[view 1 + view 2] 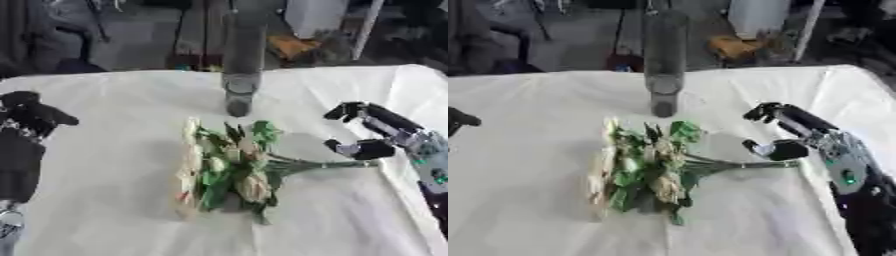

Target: Arrange flowers into the vase.

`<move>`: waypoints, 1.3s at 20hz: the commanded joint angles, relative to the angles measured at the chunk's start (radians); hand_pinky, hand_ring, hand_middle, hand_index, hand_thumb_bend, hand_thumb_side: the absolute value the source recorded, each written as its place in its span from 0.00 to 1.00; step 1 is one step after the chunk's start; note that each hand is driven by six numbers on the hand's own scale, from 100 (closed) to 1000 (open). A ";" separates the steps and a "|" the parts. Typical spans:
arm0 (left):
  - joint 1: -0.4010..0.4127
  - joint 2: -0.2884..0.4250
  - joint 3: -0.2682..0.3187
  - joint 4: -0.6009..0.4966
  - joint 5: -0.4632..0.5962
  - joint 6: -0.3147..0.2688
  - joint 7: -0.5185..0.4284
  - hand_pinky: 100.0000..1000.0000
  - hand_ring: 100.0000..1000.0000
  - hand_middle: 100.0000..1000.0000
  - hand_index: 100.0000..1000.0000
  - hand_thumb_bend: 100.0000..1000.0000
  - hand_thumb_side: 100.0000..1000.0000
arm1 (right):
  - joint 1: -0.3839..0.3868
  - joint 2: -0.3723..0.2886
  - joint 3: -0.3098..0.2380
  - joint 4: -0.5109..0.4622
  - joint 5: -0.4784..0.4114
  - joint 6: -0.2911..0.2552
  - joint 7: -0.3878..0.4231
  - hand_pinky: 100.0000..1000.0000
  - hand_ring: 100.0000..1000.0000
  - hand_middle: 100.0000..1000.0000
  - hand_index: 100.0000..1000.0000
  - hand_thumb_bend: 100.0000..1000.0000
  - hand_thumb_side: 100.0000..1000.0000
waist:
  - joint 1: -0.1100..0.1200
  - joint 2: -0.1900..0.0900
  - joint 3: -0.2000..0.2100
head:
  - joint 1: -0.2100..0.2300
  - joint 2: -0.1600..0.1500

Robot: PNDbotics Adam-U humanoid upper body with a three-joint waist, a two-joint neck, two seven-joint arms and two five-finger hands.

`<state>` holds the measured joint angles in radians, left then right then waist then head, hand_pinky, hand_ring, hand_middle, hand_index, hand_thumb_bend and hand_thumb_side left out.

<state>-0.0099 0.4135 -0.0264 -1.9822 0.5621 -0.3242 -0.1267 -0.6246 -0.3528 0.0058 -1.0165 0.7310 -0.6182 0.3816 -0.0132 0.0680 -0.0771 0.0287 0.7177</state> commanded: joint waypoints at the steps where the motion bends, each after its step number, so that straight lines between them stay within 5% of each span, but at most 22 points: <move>1: -0.008 0.011 0.003 -0.018 -0.001 0.001 0.000 0.56 0.50 0.39 0.66 0.72 0.68 | -0.012 -0.009 0.002 -0.010 0.020 -0.010 -0.001 0.70 0.77 0.73 0.83 0.31 0.35 | 0.001 -0.008 0.001 | 0.000 -0.008; 26: -0.008 0.007 -0.001 -0.018 -0.004 0.009 -0.004 0.57 0.50 0.39 0.66 0.72 0.68 | 0.009 0.025 0.028 -0.007 0.108 -0.039 -0.030 0.71 0.76 0.72 0.84 0.31 0.36 | 0.002 -0.006 0.003 | -0.002 -0.008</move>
<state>-0.0100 0.4131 -0.0269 -1.9822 0.5613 -0.3167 -0.1305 -0.6003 -0.3170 0.0343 -1.0154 0.8314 -0.6555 0.3563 -0.0129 0.0705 -0.0747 0.0285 0.7177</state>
